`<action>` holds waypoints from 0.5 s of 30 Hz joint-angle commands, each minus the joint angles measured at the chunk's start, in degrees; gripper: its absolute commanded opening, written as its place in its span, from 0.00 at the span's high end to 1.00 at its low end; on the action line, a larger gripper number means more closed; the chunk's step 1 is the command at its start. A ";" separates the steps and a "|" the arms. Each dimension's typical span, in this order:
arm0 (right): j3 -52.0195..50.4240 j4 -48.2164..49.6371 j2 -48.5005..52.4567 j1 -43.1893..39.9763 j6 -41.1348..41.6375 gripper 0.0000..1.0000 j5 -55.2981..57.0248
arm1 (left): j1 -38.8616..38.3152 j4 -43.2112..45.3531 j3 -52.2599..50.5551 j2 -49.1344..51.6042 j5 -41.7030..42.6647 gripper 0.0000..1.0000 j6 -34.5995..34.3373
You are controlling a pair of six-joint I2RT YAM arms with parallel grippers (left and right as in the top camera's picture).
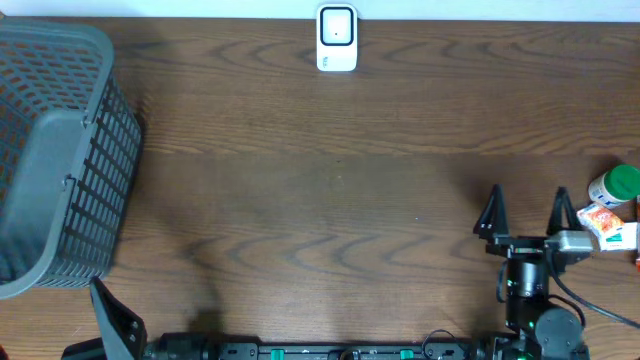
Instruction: Scan the item barcode
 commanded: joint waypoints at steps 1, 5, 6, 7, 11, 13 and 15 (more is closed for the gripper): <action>-0.42 -2.78 -0.35 -0.66 1.95 0.01 2.67 | 0.31 0.42 -1.27 -0.42 0.98 0.03 -0.28; -0.42 -7.69 -0.33 -0.66 2.23 0.01 2.43 | 0.24 0.68 -3.34 -0.22 1.01 0.03 -0.33; -0.42 -9.44 -0.33 -0.66 2.69 0.01 2.45 | 0.24 0.83 -4.09 0.02 0.98 0.03 -0.55; -0.42 -11.61 -0.33 -0.66 2.89 0.01 2.47 | 0.24 1.03 -4.74 0.35 1.01 0.03 -0.83; -0.42 -20.65 -0.31 -0.66 2.84 0.01 2.47 | 0.24 1.22 -7.65 2.12 0.98 0.03 -1.20; -0.42 -24.52 -0.31 -0.66 2.84 0.01 2.47 | 0.20 1.27 -9.05 3.06 0.98 0.03 -2.45; -0.42 -24.09 0.22 -0.66 3.26 0.01 2.45 | 0.20 1.90 -10.36 3.96 0.98 0.03 -5.55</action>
